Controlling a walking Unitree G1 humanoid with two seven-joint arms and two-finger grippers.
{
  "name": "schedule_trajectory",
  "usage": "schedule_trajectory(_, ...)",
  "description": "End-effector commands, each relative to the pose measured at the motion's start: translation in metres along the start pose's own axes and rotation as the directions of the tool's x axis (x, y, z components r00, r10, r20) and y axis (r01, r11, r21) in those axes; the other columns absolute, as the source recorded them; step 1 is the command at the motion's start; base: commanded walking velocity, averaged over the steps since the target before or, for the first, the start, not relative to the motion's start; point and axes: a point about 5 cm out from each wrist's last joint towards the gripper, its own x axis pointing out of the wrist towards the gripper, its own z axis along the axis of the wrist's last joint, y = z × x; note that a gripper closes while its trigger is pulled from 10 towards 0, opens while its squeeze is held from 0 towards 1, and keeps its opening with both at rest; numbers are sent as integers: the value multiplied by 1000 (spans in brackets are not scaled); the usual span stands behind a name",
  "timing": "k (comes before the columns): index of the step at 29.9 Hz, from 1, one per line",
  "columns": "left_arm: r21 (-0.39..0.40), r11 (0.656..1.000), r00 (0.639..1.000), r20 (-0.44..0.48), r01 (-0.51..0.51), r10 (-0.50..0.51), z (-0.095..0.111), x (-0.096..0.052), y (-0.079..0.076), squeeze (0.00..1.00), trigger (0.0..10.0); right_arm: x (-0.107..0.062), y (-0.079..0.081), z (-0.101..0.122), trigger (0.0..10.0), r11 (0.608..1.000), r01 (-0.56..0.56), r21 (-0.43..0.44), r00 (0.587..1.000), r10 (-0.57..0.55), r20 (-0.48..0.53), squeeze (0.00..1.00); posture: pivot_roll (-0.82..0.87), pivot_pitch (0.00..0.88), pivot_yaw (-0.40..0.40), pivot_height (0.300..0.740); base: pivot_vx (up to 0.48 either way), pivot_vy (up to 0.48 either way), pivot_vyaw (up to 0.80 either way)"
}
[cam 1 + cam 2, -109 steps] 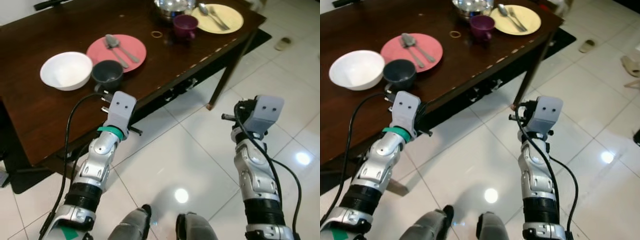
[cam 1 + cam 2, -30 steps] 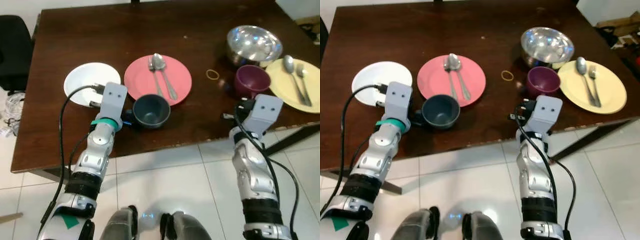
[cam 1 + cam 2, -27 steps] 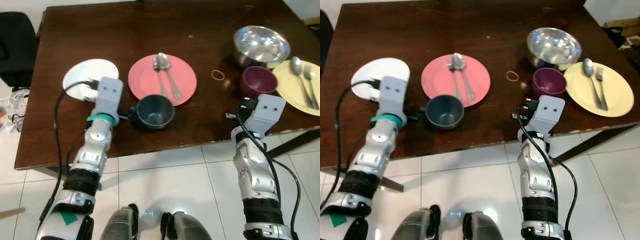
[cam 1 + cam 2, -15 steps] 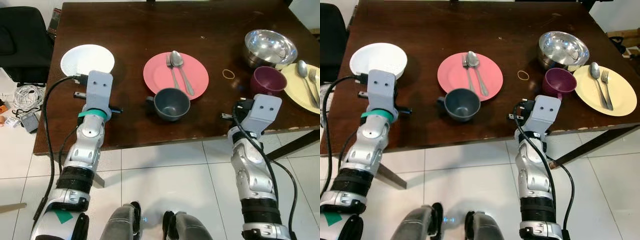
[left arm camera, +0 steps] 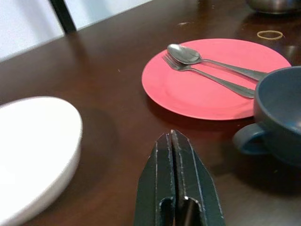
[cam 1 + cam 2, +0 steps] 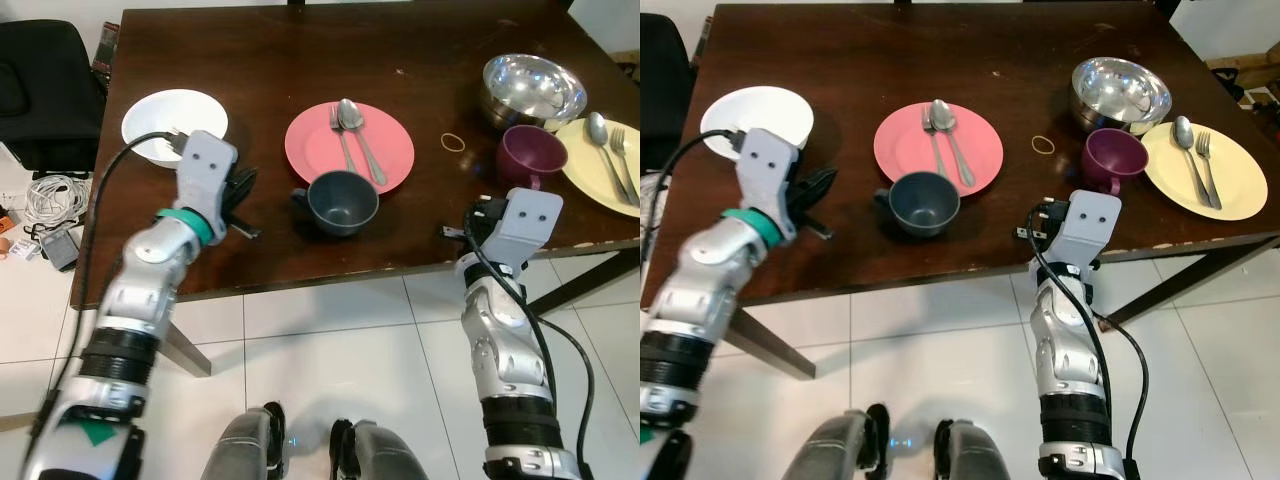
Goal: Setting the table
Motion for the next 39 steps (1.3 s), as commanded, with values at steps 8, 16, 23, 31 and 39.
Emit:
schedule_trajectory(8, -112, 920, 923, -39, 376, -382, -3, -42, -5, 1000, 10000, -1, 1, -8, 10000, 1000, -9, 8, 999, 9, -32, 0, 111, 110, 43, 740, 0, 0, 0)
schedule_trajectory(16, -158, 834, 843, -18, 529, -538, -10, -29, -15, 941, 10000, 3, 17, -2, 10000, 997, -70, 22, 997, 70, -15, 0, 111, 109, 36, 740, 0, 0, 0)
schedule_trajectory(23, -66, 820, 818, -63, 568, -572, -7, 4, -13, 0, 10000, 6, 18, 8, 10000, 996, -86, 29, 996, 85, 15, 0, 93, 127, 42, 740, 0, 0, 0)
schedule_trajectory(31, 56, 789, 789, -121, 612, -603, 2, 31, -21, 0, 10000, 0, 21, 13, 10000, 995, -94, 42, 995, 93, 32, 0, 67, 185, 45, 740, 0, 0, 0)
schedule_trajectory(39, 244, 727, 767, -169, 642, -620, 8, 40, -28, 0, 10000, -5, 18, 12, 10000, 996, -84, 43, 996, 83, 29, 0, 60, 217, 49, 740, 0, 0, 0)
